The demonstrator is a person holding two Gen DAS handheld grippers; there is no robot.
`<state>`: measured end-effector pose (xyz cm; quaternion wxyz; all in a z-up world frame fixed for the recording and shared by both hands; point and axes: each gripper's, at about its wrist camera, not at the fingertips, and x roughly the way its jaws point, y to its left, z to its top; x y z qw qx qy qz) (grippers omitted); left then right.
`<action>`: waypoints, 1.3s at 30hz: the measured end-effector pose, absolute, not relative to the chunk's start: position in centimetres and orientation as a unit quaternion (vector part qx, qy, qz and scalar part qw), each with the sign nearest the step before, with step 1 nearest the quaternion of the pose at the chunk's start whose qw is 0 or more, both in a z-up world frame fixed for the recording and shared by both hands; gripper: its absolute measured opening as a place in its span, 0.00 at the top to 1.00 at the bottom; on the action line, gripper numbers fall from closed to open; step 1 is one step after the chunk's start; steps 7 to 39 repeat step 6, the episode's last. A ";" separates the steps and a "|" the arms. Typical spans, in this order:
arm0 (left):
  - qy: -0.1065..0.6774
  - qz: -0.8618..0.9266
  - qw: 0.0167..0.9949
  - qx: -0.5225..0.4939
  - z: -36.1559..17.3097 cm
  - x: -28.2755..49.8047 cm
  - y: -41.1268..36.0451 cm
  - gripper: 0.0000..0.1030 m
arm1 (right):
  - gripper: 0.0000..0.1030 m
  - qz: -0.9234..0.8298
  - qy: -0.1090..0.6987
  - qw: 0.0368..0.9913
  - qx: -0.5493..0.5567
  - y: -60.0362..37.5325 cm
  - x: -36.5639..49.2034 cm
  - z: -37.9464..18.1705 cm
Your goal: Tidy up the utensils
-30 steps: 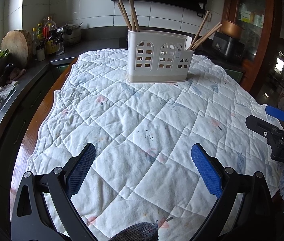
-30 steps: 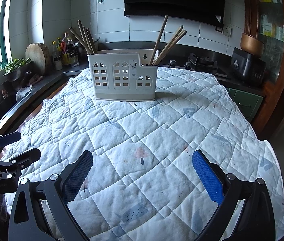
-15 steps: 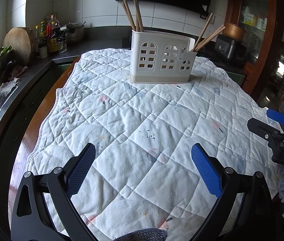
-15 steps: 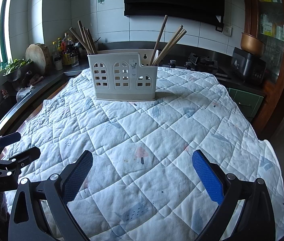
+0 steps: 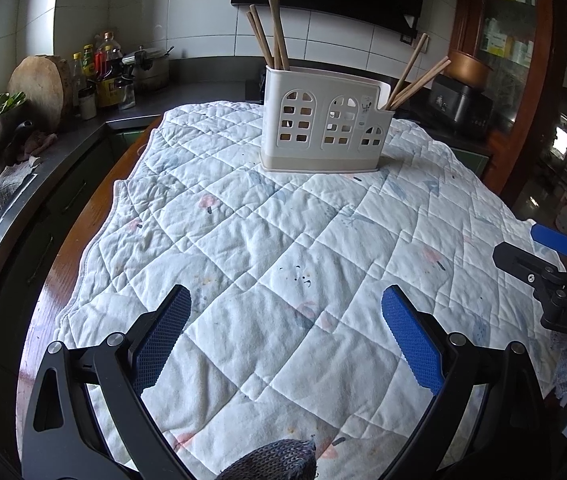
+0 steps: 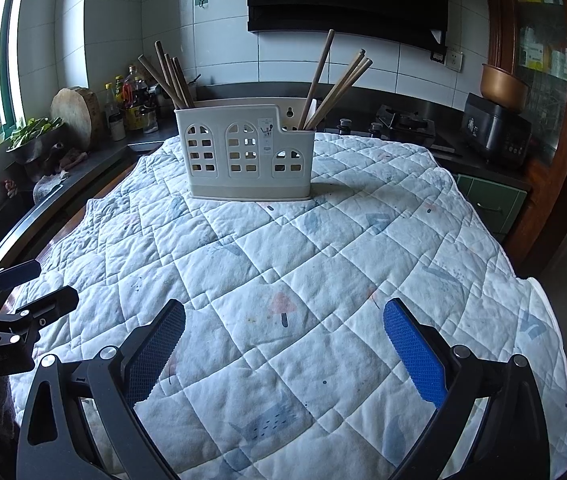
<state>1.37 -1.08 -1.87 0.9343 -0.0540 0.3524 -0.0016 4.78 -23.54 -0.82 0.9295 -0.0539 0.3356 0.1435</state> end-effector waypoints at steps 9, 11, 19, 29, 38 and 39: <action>0.356 -0.003 0.933 -0.052 -2.1 1.5 -1.3 0.07 | 0.07 0.144 0.336 0.929 -0.053 -23.5 4.8 -0.8; 0.356 -0.003 0.933 -0.052 -2.1 1.5 -1.3 0.07 | 0.07 0.144 0.336 0.929 -0.053 -23.5 4.8 -0.8; 0.356 -0.003 0.933 -0.052 -2.1 1.5 -1.3 0.07 | 0.07 0.144 0.336 0.929 -0.053 -23.5 4.8 -0.8; 0.356 -0.003 0.933 -0.052 -2.1 1.5 -1.3 0.07 | 0.07 0.144 0.336 0.929 -0.053 -23.5 4.8 -0.8; 0.356 -0.003 0.933 -0.052 -2.1 1.5 -1.3 0.07 | 0.07 0.144 0.336 0.929 -0.053 -23.5 4.8 -0.8; 0.356 -0.003 0.933 -0.052 -2.1 1.5 -1.3 0.07 | 0.07 0.144 0.336 0.929 -0.053 -23.5 4.8 -0.8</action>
